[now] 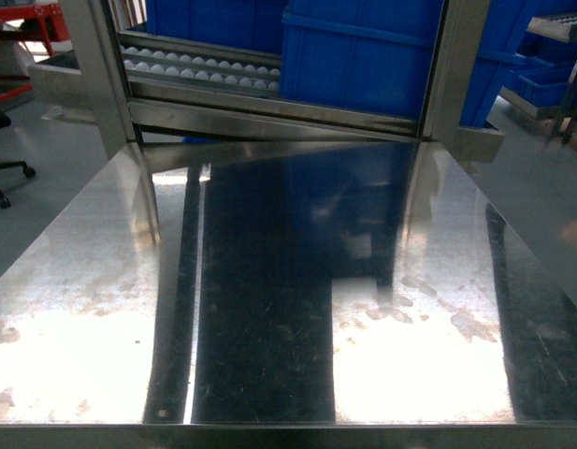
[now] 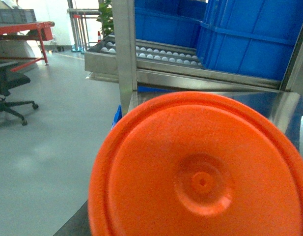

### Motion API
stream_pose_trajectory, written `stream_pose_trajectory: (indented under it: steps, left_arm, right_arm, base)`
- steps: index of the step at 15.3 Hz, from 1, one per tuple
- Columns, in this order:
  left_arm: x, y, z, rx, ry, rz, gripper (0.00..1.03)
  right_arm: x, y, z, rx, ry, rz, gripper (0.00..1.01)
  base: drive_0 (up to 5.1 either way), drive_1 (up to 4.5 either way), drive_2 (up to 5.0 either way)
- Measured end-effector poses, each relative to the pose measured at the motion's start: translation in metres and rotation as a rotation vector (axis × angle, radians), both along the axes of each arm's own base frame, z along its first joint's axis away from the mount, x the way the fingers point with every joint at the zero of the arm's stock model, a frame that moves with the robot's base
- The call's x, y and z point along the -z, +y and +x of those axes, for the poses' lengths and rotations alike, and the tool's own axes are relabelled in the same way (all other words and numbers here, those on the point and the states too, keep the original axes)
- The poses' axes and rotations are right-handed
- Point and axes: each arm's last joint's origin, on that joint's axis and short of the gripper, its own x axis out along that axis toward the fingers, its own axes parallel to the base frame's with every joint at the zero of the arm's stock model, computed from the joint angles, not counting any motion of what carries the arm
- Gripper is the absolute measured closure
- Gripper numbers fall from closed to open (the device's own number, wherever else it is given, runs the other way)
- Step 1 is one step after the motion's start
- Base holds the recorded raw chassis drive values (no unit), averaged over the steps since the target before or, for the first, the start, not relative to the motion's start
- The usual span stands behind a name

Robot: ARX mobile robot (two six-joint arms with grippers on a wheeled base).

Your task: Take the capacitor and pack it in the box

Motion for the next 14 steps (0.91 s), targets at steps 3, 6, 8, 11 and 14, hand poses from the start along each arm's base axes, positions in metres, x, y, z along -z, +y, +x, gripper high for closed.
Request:
stream_pose_trajectory:
  steps: [3,6,8,11,14]
  left_arm:
    - [0.0000,0.0000,0.0000,0.000,0.000,0.000,0.59]
    - [-0.0006,0.0000,0.0000,0.000,-0.006,0.000,0.59]
    - [-0.0002,0.0000,0.0000,0.000,-0.002,0.000,0.59]
    - [0.0000,0.0000,0.0000,0.000,0.000,0.000,0.59]
    - [0.0001,0.0000,0.0000,0.000,0.000,0.000,0.59]
  right_arm:
    - [0.0000,0.0000,0.0000,0.000,0.000,0.000,0.03]
    - [-0.0003,0.0000,0.0000,0.000,-0.003,0.000,0.03]
    - [0.0000,0.0000,0.0000,0.000,0.000,0.000,0.03]
    - [0.0000,0.0000,0.0000,0.000,0.000,0.000,0.03]
    - [0.0001,0.0000,0.0000,0.000,0.001,-0.001,0.03]
  base:
    - [0.0,0.00,0.0]
    - [0.0,0.00,0.0]
    - [0.0,0.00,0.0]
    - [0.0,0.00,0.0]
    - [0.0,0.00,0.0]
